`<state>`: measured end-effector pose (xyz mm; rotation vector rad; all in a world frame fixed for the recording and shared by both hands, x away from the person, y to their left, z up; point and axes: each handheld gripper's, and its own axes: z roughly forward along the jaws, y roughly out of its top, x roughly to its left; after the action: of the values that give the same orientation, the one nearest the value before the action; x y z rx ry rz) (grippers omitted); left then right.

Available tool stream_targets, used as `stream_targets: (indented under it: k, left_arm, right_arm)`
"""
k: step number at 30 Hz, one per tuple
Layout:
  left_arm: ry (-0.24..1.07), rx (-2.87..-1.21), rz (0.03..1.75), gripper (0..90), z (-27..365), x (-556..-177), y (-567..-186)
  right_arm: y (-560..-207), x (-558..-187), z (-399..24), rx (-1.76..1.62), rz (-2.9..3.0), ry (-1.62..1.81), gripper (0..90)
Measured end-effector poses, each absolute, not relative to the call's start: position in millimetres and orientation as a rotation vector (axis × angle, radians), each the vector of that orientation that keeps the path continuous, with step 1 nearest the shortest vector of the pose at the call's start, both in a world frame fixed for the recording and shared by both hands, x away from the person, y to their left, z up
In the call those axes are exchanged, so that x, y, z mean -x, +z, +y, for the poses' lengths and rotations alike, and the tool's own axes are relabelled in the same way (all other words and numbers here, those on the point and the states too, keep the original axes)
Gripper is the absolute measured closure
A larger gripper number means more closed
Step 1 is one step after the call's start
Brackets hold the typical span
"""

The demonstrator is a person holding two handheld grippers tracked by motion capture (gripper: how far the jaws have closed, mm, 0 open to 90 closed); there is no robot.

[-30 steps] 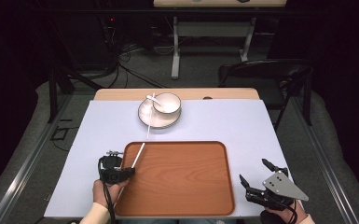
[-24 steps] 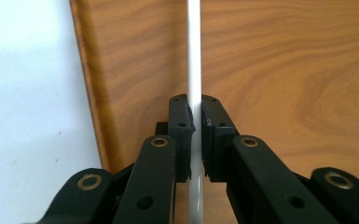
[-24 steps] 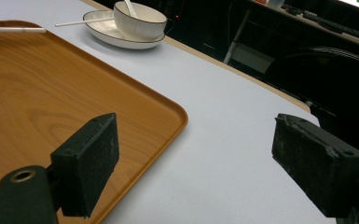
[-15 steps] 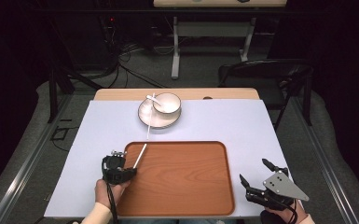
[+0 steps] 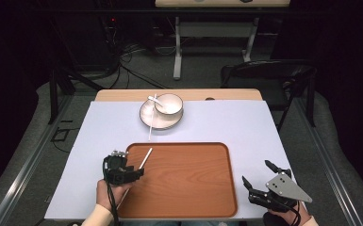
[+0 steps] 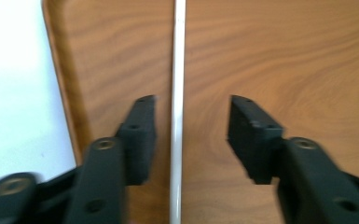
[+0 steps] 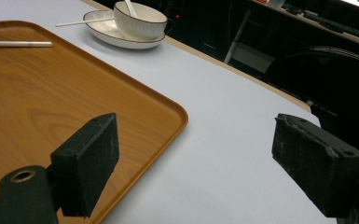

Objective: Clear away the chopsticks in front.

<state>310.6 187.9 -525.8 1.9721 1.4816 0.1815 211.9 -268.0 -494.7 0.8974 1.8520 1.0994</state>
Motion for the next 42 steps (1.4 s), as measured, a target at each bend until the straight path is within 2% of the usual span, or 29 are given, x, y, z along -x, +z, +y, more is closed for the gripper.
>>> stream_targets:
  k: [5,17,28,42]
  left_arm:
    - [0.216,-1.961,1.424,28.0,195.3,-317.9,-512.5]
    - [0.332,-2.026,1.319,6.8,186.6,-365.9,-472.3]
    - [0.365,-2.072,1.29,0.2,175.0,-414.6,-449.3]
    - [0.342,-2.11,1.342,0.0,161.4,-476.7,-449.7]
  right_arm:
    - [-494.8,-211.9,-267.6,-0.898,1.855,1.1,14.3]
    - [-494.9,-212.4,-267.6,-0.894,1.865,1.099,14.3]
    - [-495.1,-212.7,-267.6,-0.897,1.868,1.097,14.3]
    - [-495.0,-212.0,-267.9,-0.899,1.87,1.097,14.3]
